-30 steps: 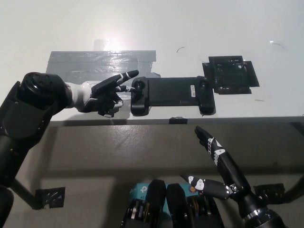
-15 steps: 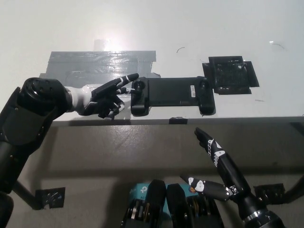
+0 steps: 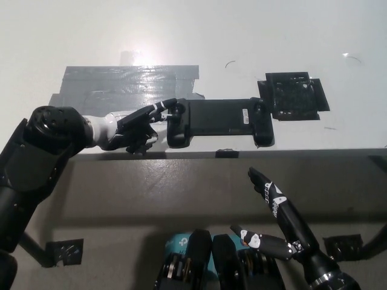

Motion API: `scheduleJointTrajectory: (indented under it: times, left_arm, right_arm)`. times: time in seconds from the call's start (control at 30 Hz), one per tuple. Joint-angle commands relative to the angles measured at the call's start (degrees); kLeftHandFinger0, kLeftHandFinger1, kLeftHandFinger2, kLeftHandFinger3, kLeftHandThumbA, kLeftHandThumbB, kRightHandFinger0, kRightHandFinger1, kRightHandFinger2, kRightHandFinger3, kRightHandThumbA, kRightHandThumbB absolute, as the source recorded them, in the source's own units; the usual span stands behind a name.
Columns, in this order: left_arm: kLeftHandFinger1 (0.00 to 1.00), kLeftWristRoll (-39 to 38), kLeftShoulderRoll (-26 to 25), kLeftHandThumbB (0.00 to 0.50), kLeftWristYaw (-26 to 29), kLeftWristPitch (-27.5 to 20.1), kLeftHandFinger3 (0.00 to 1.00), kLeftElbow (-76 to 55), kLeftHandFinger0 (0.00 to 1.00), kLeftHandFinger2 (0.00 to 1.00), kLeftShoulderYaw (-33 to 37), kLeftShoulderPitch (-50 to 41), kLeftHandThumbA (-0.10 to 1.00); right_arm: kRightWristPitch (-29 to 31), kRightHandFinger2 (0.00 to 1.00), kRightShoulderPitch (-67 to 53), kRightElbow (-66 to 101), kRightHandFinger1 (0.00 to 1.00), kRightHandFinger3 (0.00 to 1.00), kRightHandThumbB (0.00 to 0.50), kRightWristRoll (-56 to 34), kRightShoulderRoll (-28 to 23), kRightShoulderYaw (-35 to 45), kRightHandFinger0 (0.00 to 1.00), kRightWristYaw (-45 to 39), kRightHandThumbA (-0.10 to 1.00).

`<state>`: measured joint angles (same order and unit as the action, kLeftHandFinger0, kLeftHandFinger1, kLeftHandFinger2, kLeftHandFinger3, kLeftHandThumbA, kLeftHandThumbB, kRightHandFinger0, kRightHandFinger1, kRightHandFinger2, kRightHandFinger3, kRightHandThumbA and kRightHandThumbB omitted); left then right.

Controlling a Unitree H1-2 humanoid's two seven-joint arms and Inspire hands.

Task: A controller is being placed at the center of the desk near the left hand and the robot uses its left hand's index finger to press a button at the left area of the controller

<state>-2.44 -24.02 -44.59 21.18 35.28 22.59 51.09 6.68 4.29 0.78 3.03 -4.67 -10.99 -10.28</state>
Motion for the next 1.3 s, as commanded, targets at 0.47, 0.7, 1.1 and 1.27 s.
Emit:
scheduleJointTrajectory:
  times: [0.47, 0.7, 1.1, 1.27]
  left_arm:
    - [0.0, 1.1, 0.2, 0.464, -2.9, 5.1, 1.0, -1.1, 0.0, 0.13, 3.4, -5.5, 1.0]
    - [0.0, -4.4, -2.2, 0.445, -2.6, 5.8, 1.0, -10.5, 0.0, 0.06, -2.0, -1.6, 1.0]
    - [0.0, -18.6, -6.2, 0.392, 3.2, 5.8, 1.0, -20.0, 0.02, 0.12, -3.9, -1.6, 1.0]
    - [0.0, -18.5, -6.7, 0.383, 3.4, 5.8, 1.0, -23.6, 0.02, 0.12, -3.9, -4.8, 1.0]
  right_arm:
    - [2.2, 1.0, 0.7, 0.8, 1.0, 1.0, 0.241, -0.3, -0.1, -0.2, 1.0, -0.7, 0.75]
    - [1.8, 1.0, 2.2, 0.6, 1.0, 1.0, 0.249, -0.3, -0.4, 0.3, 1.0, -0.7, 0.75]
    - [-0.1, 1.0, 4.1, 1.2, 1.0, 1.0, 0.265, -0.6, -0.3, 0.5, 1.0, -0.7, 0.78]
    - [0.5, 1.0, 6.0, 0.4, 1.0, 1.0, 0.252, -0.5, -0.3, 0.6, 1.0, -0.8, 0.78]
